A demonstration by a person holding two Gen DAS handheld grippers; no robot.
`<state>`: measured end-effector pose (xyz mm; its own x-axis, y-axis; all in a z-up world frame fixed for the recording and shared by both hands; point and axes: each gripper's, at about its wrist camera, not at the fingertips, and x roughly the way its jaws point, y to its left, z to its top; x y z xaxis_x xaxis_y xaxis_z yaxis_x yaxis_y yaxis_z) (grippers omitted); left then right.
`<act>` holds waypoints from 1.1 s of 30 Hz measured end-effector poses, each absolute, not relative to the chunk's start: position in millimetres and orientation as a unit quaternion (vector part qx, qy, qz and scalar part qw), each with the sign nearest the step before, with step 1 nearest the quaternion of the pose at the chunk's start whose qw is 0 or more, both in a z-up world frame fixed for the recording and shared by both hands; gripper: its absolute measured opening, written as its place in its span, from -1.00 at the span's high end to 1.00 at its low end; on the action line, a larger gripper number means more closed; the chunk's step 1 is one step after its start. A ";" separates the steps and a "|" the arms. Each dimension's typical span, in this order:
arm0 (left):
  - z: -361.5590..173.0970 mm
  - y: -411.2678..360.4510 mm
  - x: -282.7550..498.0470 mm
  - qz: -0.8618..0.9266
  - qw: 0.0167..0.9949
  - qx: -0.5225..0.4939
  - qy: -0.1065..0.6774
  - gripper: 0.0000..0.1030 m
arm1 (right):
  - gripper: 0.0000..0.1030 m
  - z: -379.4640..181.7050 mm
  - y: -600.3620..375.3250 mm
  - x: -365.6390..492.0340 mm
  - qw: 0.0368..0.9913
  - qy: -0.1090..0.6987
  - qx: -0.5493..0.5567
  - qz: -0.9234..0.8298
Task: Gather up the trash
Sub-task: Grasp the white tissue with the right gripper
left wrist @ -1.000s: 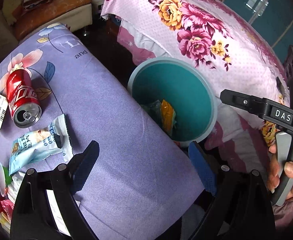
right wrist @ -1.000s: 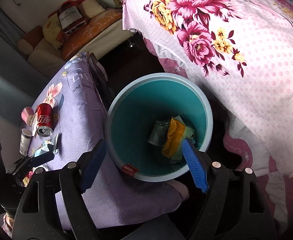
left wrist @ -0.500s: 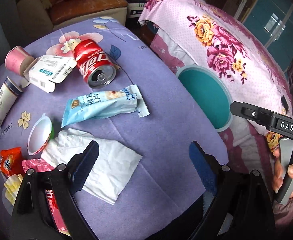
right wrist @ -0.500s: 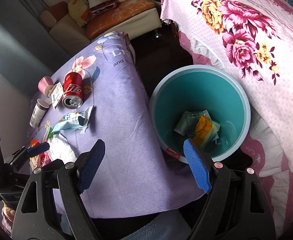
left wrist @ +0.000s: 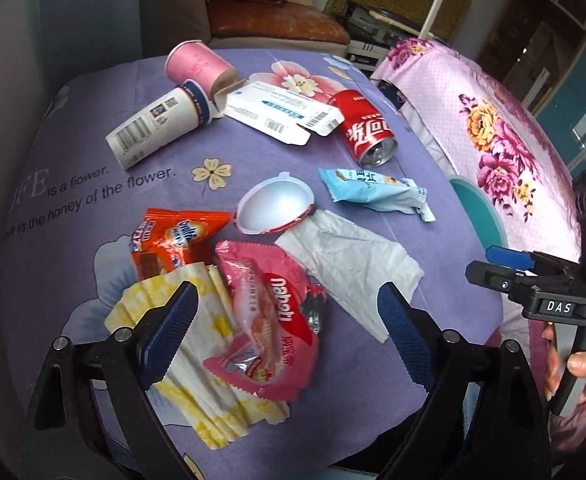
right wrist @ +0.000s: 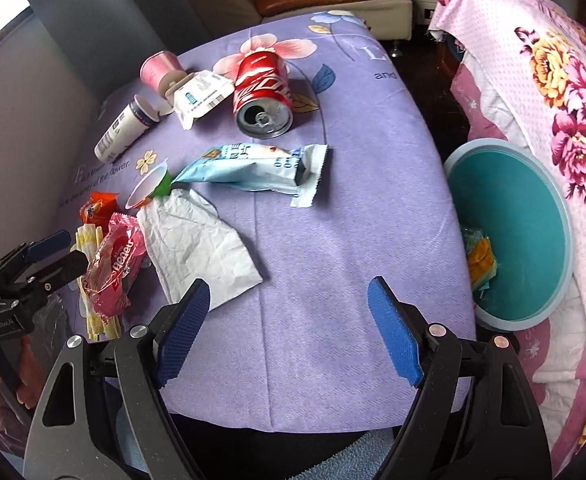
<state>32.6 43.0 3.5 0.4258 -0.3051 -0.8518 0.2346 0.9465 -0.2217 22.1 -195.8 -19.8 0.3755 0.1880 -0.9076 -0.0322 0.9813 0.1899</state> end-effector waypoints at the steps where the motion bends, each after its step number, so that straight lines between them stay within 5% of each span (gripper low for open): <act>1: 1.6 50.6 32.0 -0.155 0.843 -0.041 0.513 -0.77 | -0.50 -23.0 -187.0 25.0 0.824 0.558 0.064 0.074; 25: -41.0 110.1 30.2 -0.102 0.826 -0.106 0.544 -0.77 | -0.51 -72.3 -100.8 64.3 0.815 0.564 -0.047 0.122; 30: -40.1 107.3 29.9 -0.096 0.827 -0.101 0.545 -0.77 | -0.01 -71.3 -93.1 52.0 0.826 0.544 -0.093 0.112; 33: -36.6 101.3 27.5 -0.098 0.829 -0.095 0.543 -0.77 | 0.62 -67.8 -96.1 48.1 0.823 0.548 -0.087 0.120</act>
